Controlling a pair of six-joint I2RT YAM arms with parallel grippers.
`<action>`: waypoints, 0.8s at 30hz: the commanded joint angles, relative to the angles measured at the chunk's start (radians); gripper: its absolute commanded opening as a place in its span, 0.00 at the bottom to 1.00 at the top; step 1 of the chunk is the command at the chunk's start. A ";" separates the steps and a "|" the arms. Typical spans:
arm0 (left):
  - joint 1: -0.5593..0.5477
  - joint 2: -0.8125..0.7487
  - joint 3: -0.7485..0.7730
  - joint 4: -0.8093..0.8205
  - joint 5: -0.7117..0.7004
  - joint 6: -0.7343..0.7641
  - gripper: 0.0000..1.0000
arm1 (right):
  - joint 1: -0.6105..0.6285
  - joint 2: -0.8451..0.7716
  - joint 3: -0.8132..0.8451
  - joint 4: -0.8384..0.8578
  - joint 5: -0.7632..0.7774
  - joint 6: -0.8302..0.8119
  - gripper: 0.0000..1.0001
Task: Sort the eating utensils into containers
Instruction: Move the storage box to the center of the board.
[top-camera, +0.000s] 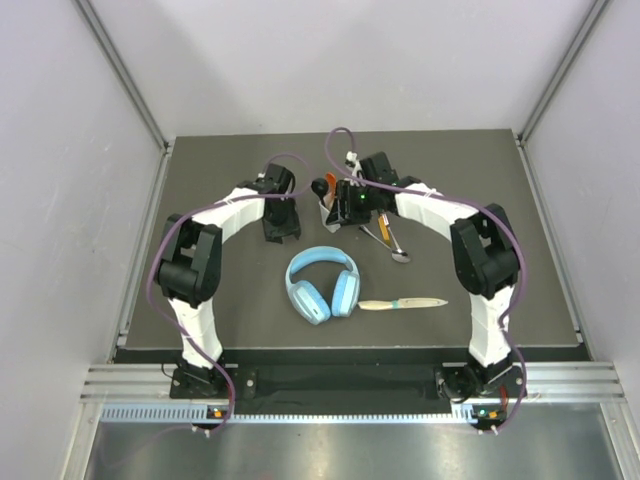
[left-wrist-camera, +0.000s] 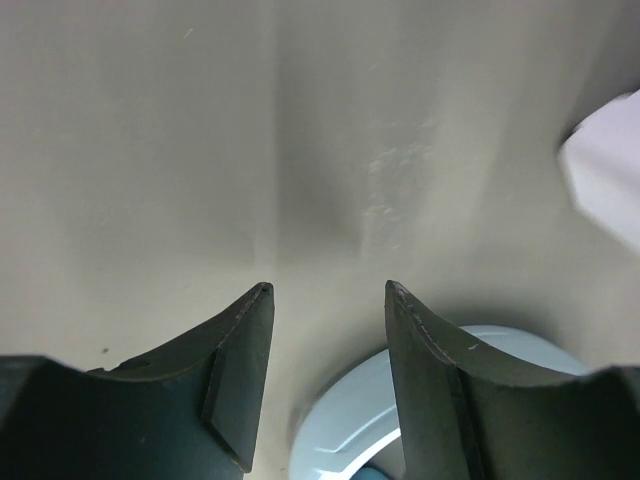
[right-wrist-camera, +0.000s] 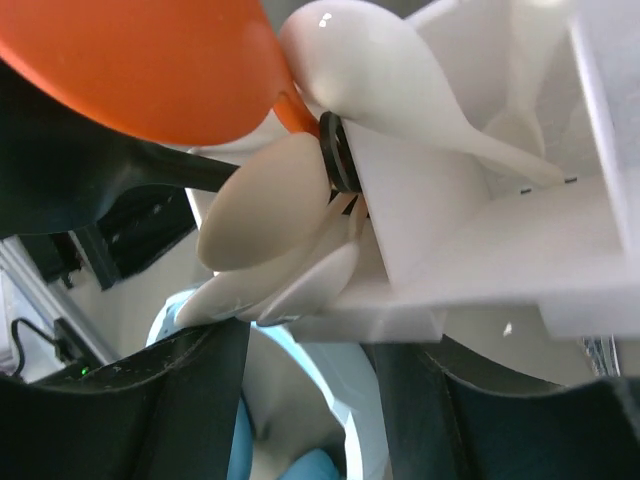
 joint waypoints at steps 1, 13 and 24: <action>0.011 -0.087 -0.031 0.013 -0.035 0.006 0.53 | 0.020 0.038 0.082 0.024 0.045 0.017 0.51; 0.024 -0.117 -0.077 0.018 -0.037 0.007 0.53 | 0.023 0.121 0.171 0.061 0.016 0.046 0.51; 0.038 -0.103 -0.054 0.031 -0.037 -0.006 0.54 | 0.017 -0.119 0.087 -0.055 -0.007 0.000 0.56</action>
